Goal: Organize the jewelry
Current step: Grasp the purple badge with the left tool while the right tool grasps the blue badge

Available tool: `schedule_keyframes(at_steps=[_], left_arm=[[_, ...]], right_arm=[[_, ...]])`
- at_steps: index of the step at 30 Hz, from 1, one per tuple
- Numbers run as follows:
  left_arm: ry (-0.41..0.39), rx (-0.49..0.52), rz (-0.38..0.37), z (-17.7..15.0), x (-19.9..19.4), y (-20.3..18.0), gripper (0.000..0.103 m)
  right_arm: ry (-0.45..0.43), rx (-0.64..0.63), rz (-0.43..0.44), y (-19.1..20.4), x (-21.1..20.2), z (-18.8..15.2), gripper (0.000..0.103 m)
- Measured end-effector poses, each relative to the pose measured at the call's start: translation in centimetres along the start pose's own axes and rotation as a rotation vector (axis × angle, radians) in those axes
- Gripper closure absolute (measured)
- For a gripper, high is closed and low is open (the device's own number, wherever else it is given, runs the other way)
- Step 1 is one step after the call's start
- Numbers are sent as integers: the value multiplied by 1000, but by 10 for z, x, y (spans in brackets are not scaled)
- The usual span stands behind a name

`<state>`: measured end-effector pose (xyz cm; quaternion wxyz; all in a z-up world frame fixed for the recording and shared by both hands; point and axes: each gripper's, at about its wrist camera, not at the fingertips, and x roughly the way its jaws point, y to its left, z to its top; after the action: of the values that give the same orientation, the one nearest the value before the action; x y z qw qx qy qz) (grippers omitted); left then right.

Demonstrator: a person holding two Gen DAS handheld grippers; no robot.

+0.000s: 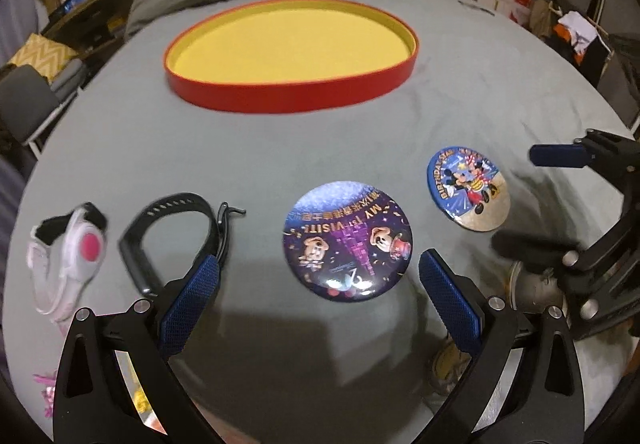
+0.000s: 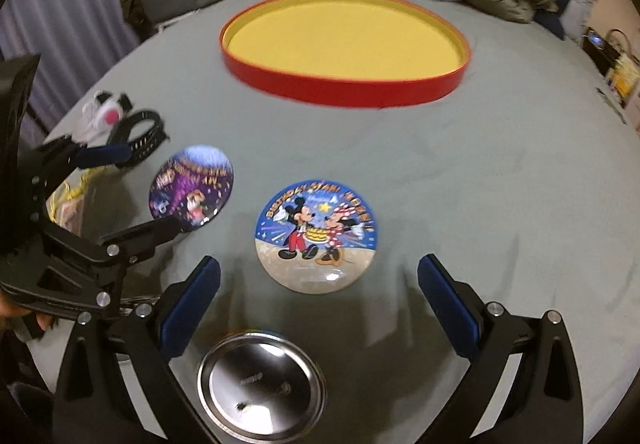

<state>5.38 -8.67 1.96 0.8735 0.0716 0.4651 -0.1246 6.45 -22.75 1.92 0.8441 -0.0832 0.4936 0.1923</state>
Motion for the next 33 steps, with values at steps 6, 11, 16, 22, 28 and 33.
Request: schedule_keyframes(at_steps=[6, 11, 16, 22, 28, 33], left_arm=[[7, 95, 75, 4, 15, -14, 5], [20, 97, 31, 4, 21, -7, 5], [49, 95, -20, 7, 30, 0, 5], [43, 106, -34, 11, 32, 5, 11], [16, 116, -57, 6, 25, 0, 31], [8, 91, -91, 4, 21, 4, 32]], right_arm=[[55, -80, 21, 0, 21, -1, 8], [56, -117, 26, 1, 24, 1, 8], [44, -152, 13, 4, 28, 8, 9], [19, -165, 14, 3, 24, 7, 31], [11, -182, -9, 7, 22, 7, 33], [0, -173, -11, 6, 20, 7, 33]])
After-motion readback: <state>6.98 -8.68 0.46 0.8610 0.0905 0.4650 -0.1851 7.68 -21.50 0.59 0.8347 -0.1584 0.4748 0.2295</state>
